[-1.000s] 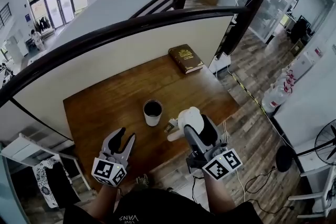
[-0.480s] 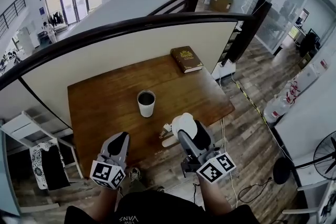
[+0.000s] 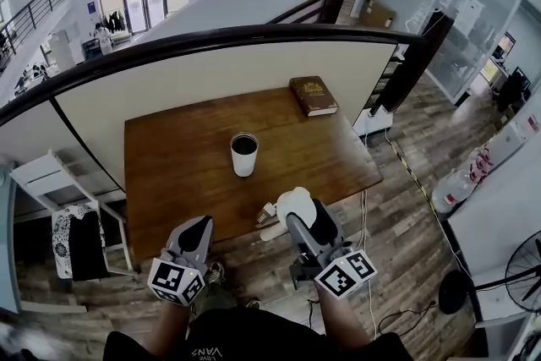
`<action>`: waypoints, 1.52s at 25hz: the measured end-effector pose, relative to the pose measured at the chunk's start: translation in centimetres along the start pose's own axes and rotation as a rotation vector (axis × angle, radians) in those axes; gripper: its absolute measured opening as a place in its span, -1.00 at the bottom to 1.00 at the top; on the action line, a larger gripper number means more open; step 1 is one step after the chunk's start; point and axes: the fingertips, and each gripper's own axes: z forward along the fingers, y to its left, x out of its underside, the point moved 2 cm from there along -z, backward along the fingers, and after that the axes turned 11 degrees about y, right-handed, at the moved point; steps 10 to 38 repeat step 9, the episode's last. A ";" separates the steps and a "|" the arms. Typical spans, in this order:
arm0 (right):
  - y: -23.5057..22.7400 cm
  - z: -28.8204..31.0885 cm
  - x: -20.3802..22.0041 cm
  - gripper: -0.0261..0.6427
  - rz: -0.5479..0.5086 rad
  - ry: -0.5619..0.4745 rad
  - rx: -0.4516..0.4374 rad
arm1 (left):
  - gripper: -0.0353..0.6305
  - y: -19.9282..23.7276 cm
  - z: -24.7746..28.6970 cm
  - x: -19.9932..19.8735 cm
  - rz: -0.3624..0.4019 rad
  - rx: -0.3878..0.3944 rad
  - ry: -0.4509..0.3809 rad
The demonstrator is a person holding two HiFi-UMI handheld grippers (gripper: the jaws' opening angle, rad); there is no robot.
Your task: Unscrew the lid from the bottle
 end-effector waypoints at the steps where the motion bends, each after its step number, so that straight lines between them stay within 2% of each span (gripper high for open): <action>1: 0.2 -0.1 0.1 0.04 0.000 0.002 -0.007 | -0.86 -0.1 -0.3 0.1 0.003 -0.005 0.001; 9: 0.9 -0.8 1.2 0.04 0.002 0.007 -0.036 | -0.86 -0.9 -1.9 1.0 0.002 -0.031 -0.002; 38: 0.9 -0.8 1.2 0.04 0.002 0.007 -0.036 | -0.86 -0.9 -1.9 1.0 0.002 -0.031 -0.002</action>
